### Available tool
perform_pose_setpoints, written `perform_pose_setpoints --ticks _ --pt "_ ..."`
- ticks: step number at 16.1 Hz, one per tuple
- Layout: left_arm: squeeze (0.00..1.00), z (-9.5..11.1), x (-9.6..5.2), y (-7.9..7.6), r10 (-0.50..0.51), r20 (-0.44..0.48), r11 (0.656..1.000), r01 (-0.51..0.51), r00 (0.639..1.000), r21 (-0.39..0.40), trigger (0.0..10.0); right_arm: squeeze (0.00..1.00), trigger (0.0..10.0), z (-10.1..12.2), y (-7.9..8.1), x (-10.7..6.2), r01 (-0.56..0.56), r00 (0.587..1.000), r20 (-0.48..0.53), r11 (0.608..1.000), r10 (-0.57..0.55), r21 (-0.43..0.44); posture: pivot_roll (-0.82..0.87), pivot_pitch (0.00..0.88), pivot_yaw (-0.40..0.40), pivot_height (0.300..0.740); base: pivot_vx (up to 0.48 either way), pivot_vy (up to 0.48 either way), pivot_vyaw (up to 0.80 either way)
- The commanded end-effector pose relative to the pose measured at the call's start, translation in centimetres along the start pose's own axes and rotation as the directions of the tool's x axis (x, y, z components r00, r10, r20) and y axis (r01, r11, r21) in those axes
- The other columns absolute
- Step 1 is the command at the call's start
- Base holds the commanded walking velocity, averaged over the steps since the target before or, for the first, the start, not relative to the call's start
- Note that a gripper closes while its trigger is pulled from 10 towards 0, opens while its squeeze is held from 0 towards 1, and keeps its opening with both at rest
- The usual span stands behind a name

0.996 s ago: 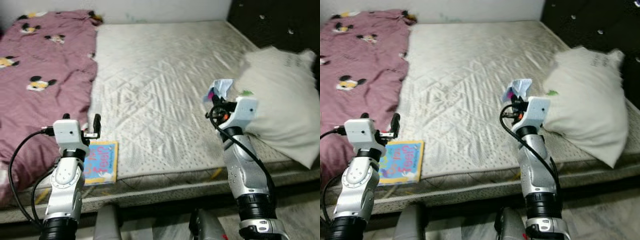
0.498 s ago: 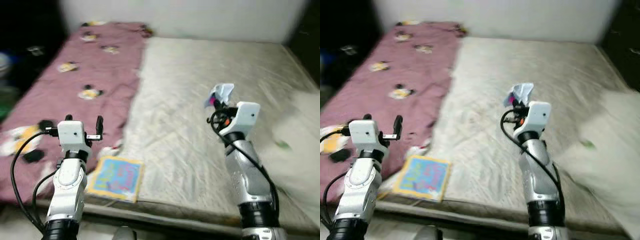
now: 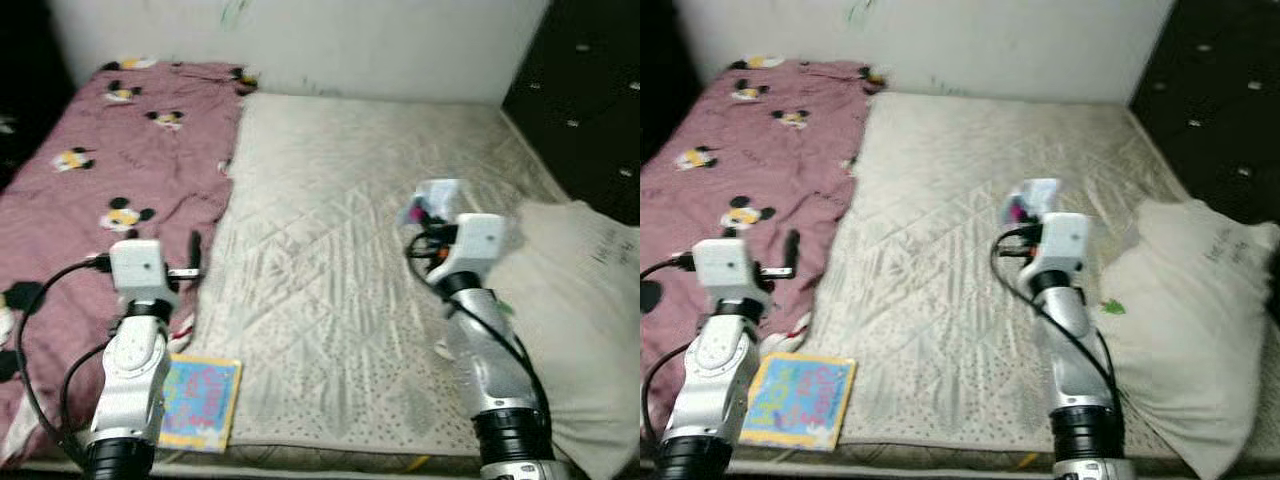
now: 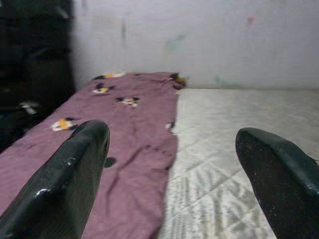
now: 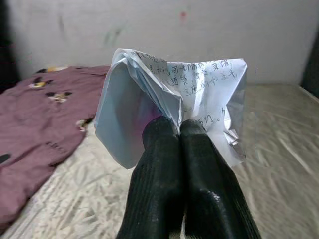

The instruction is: Clean up the room

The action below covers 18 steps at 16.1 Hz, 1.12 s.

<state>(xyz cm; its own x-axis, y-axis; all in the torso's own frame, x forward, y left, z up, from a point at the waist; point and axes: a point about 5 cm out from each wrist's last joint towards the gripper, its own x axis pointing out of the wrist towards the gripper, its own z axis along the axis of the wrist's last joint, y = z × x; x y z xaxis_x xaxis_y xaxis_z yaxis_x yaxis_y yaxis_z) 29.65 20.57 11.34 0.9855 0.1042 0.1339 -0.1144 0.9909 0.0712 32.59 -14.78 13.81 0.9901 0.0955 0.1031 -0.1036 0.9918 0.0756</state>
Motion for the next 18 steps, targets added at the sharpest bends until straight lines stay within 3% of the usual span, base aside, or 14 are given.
perform_pose_setpoints --ticks 1,9,18 --pt "0.0 -0.1 0.0 -0.6 -0.015 -0.008 1.0 0.015 1.0 -0.004 10.0 0.0 10.0 0.1 -0.7 0.0 0.017 1.0 0.006 0.999 -0.017 -0.028 -0.06 0.0 -0.015 0.74 0.0 0.0 0.0" --pt "0.0 -0.1 0.3 -0.8 -0.035 -0.01 0.999 0.035 0.999 -0.035 10.0 0.0 10.0 -0.1 0.7 0.5 -0.038 0.999 0.006 0.999 0.038 -0.006 -0.06 0.0 -0.017 0.74 0.0 0.0 0.0" --pt "0.0 -0.5 0.4 -0.8 -0.015 -0.034 0.997 0.013 0.999 -0.073 10.0 0.0 10.0 -0.3 1.2 0.6 -0.041 0.999 0.005 0.999 0.041 0.007 -0.06 0.0 -0.014 0.74 0.0 0.437 0.0"
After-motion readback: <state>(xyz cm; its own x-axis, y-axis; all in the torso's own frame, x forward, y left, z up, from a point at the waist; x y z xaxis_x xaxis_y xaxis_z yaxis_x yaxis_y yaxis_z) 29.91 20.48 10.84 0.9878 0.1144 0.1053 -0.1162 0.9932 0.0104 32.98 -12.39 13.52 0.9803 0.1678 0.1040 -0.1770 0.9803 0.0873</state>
